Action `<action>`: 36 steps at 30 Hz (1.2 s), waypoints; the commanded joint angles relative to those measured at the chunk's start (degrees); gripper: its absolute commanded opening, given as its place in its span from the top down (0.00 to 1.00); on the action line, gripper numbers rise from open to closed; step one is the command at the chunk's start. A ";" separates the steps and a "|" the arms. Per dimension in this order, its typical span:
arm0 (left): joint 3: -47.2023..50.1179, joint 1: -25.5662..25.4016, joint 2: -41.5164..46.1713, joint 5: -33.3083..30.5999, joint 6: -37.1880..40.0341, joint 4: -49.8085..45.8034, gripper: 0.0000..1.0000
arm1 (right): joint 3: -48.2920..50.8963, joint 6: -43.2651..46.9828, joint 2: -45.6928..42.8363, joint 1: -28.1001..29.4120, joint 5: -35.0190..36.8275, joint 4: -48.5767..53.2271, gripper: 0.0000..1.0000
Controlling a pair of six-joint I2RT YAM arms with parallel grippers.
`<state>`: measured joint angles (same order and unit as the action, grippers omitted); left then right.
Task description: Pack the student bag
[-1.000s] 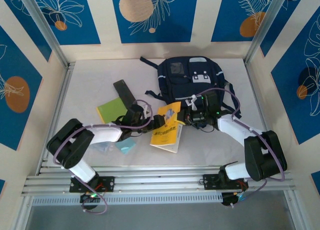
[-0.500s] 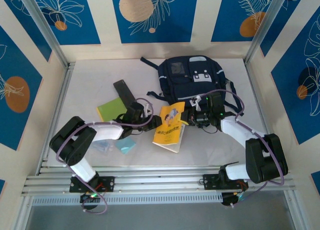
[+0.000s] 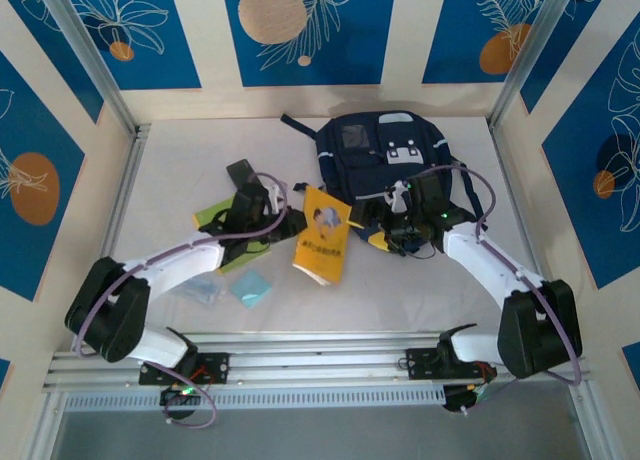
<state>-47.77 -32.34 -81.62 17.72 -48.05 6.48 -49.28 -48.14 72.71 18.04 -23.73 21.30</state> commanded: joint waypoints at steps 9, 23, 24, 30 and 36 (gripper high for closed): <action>-8.22 5.97 -3.95 -17.84 -7.86 15.54 1.00 | 2.29 -27.61 0.33 16.97 20.10 -23.13 0.00; -0.34 4.27 -2.45 -25.44 -19.39 30.20 1.00 | 6.96 -38.08 16.06 25.72 29.69 -65.27 0.00; 0.46 4.06 -2.23 -25.53 -20.27 30.93 1.00 | 7.09 -38.08 16.88 25.81 30.68 -67.06 0.00; 4.32 2.34 -0.61 -25.85 -25.05 33.52 1.00 | 4.47 -43.91 24.74 25.12 30.05 -75.35 0.02; 6.84 1.27 2.70 -27.99 -24.79 32.03 1.00 | 5.58 -46.54 26.96 23.99 31.92 -79.45 0.31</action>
<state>-41.23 -30.57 -82.94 -7.86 -71.68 33.01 -43.48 -93.47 100.77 42.74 5.15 -52.40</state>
